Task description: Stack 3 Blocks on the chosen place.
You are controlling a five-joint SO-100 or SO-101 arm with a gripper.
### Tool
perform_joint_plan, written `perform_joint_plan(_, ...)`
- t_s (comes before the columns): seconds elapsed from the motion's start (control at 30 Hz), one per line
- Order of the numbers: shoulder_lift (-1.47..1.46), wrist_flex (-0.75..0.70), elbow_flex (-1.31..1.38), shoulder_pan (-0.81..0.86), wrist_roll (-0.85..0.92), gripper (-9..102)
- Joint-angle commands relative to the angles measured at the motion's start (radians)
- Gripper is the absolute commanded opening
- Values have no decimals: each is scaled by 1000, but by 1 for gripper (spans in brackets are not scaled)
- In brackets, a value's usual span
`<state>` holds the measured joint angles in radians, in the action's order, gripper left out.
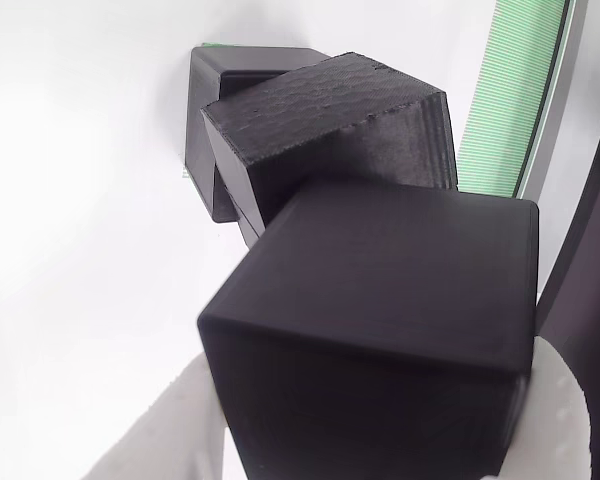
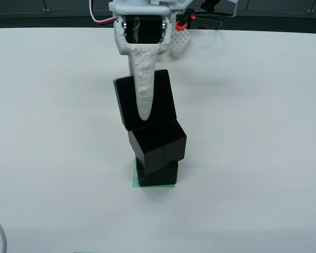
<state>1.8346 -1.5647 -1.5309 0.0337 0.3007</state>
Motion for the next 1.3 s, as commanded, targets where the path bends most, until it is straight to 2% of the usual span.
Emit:
perform_joint_plan(0.0,8,-9,28,11,14,24)
perform_joint_plan(0.13,55,-9,55,2,107,24)
perform_joint_plan(0.3,146,3,94,5,437,24)
perform_joint_plan(0.37,199,66,55,18,583,24)
perform_joint_plan(0.6,342,353,-143,71,931,24)
perform_joint_plan(0.7,374,456,-247,80,1020,24)
perform_joint_plan(0.9,443,778,-517,98,1117,24)
perform_joint_plan(1.03,508,896,-601,95,1137,24)
perform_joint_plan(1.1,583,1000,-693,86,1147,24)
perform_joint_plan(1.2,667,1055,-776,81,1173,24)
perform_joint_plan(1.27,707,1157,-853,83,1192,24)
